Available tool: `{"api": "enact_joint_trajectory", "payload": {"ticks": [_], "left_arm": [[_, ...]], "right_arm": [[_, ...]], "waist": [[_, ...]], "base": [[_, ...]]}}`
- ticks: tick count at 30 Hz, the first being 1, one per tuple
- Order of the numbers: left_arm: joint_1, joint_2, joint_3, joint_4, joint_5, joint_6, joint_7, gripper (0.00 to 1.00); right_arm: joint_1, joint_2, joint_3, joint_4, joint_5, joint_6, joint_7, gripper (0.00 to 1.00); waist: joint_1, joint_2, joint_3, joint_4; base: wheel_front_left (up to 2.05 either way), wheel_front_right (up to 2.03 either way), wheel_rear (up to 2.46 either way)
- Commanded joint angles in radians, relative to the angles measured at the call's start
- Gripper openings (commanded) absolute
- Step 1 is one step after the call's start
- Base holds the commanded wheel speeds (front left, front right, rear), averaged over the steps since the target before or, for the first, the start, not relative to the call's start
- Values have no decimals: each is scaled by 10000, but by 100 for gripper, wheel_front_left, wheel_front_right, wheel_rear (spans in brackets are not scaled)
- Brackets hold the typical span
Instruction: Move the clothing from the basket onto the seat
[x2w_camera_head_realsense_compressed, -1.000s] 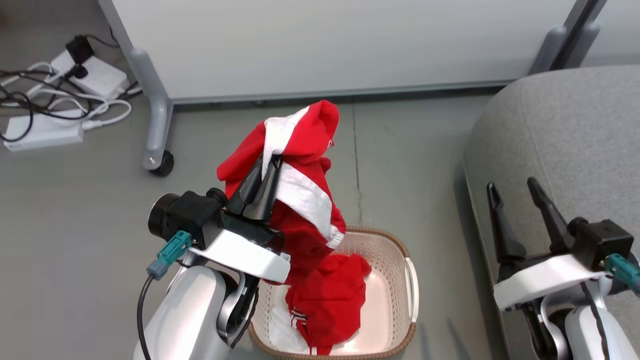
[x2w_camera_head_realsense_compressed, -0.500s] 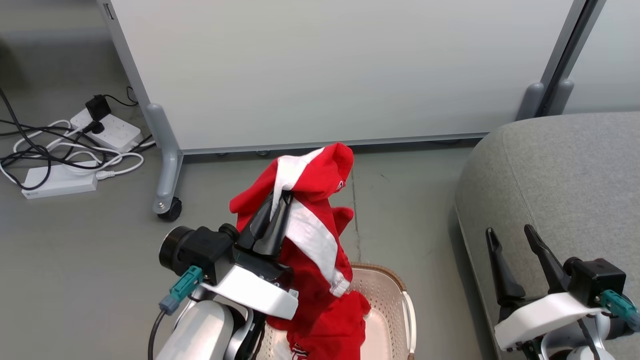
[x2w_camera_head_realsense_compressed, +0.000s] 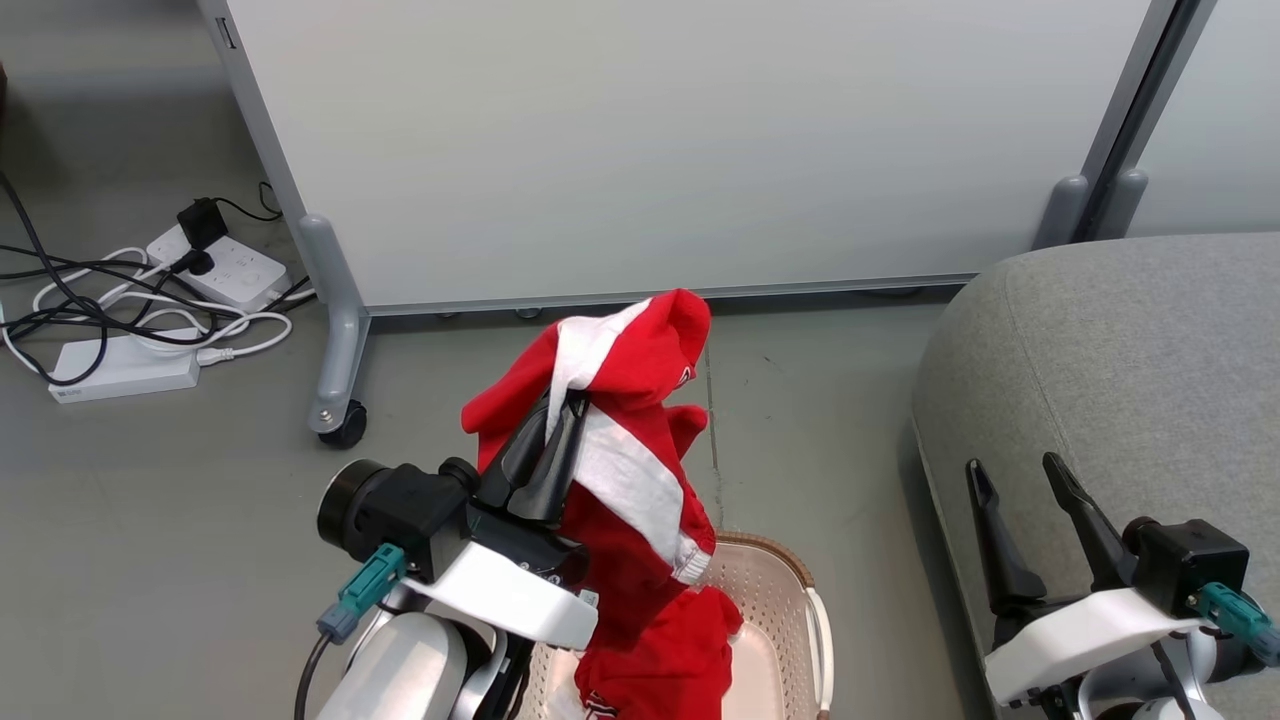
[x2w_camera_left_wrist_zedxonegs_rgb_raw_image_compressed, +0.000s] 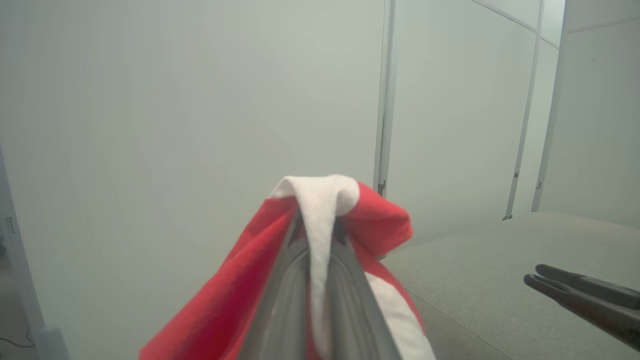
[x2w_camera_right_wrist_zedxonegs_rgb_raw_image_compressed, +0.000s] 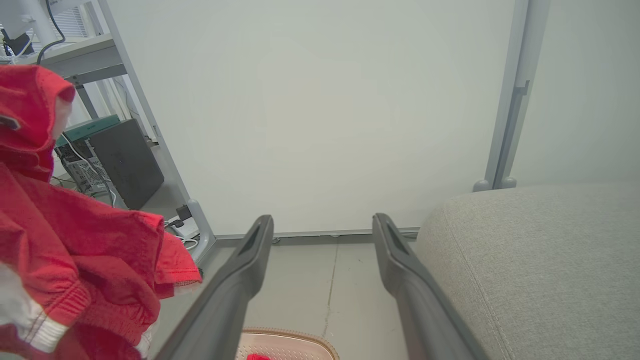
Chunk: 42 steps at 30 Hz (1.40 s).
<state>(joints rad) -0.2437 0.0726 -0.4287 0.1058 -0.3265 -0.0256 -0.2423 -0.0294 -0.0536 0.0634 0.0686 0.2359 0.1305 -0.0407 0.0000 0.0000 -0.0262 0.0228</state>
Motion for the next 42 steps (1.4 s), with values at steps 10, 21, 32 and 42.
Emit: {"api": "enact_joint_trajectory", "payload": {"ticks": [10, 21, 32, 42], "left_arm": [[-56, 94, -28, -128, -89, 75, -16, 0], [-209, 120, -181, -172, -49, 104, 25, 0], [-361, 82, -437, -205, -87, 21, 33, 0], [-309, 96, -572, -242, -209, -53, -25, 30]], "right_arm": [[-387, 6, 1289, -759, 410, 5, 196, 100], [-1623, -13, 4832, -964, 1667, 5, 733, 100], [-3075, -1, 6215, 1108, 2433, 5, 164, 100], [-3829, -2, 6719, 2181, 3043, 5, -388, 0]], "waist": [[0, 0, 60, -51], [0, 0, 161, -12], [0, 0, 190, 160], [0, 0, 182, 220]], "base": [[0, 0, 0], [0, 0, 0], [0, 0, 0], [0, 0, 0]]}}
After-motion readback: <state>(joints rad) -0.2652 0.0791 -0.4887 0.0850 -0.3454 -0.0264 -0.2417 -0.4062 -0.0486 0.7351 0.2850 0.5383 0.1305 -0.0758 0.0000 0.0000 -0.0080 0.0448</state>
